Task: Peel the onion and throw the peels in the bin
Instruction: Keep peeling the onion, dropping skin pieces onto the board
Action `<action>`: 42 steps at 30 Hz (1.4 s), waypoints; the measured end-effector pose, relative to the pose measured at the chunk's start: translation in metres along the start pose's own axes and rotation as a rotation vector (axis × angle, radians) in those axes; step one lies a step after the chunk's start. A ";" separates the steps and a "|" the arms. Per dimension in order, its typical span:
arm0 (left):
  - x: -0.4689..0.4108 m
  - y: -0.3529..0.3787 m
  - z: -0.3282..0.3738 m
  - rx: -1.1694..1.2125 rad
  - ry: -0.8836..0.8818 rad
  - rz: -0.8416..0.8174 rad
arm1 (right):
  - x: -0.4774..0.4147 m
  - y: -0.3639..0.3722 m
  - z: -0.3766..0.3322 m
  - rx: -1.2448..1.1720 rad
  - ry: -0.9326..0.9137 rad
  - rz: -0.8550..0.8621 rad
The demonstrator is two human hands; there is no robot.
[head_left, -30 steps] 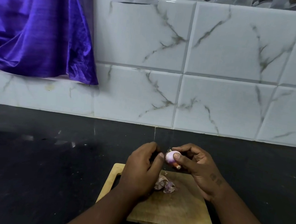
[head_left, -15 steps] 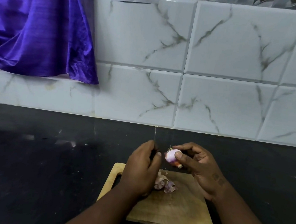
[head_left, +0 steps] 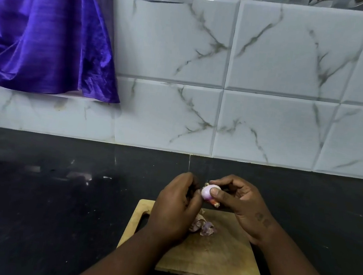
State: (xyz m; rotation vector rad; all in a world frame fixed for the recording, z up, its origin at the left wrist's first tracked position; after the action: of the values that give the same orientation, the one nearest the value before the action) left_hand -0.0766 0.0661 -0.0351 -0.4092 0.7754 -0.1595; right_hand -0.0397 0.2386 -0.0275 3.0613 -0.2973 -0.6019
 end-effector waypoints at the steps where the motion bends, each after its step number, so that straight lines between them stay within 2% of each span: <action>1: -0.001 0.000 -0.003 -0.004 -0.026 0.007 | 0.000 0.000 0.001 -0.016 0.000 -0.007; 6: -0.004 0.000 -0.014 0.022 -0.167 -0.004 | 0.000 0.002 0.001 -0.133 0.054 -0.075; 11: -0.003 -0.002 -0.008 0.252 -0.141 0.023 | 0.000 -0.001 0.002 -0.157 0.095 -0.045; 14: -0.002 0.001 -0.004 0.344 -0.111 -0.014 | -0.001 0.000 0.003 -0.155 0.101 -0.035; 20: -0.003 0.002 -0.005 0.394 -0.123 0.011 | -0.001 0.002 0.006 -0.093 0.115 -0.034; 25: -0.006 0.000 -0.010 0.316 -0.093 0.039 | 0.000 0.002 0.003 0.022 0.066 -0.043; 28: -0.007 0.002 -0.011 0.301 -0.097 -0.004 | 0.000 0.001 0.004 0.010 0.080 -0.053; 33: -0.011 -0.004 -0.025 0.592 -0.331 0.095 | 0.003 0.006 0.003 -0.053 0.095 -0.150; 37: -0.007 0.006 -0.020 0.547 -0.245 -0.031 | 0.000 0.002 0.004 -0.046 0.084 -0.062; 42: -0.007 0.008 -0.018 0.392 -0.153 -0.030 | 0.000 -0.001 0.003 0.071 0.032 -0.038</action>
State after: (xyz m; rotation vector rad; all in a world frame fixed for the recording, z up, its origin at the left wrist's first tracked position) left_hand -0.0942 0.0703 -0.0455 -0.0598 0.5701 -0.2983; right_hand -0.0408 0.2397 -0.0302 3.1476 -0.2665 -0.5545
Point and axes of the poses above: each hand's wrist, its own x-axis away from the middle knuckle, its own y-axis out of the palm, z = x × y, the point moved 5 cm from there along -x, towards the middle knuckle, and after that the axes turned 2 degrees about z, right-handed, at the moved point
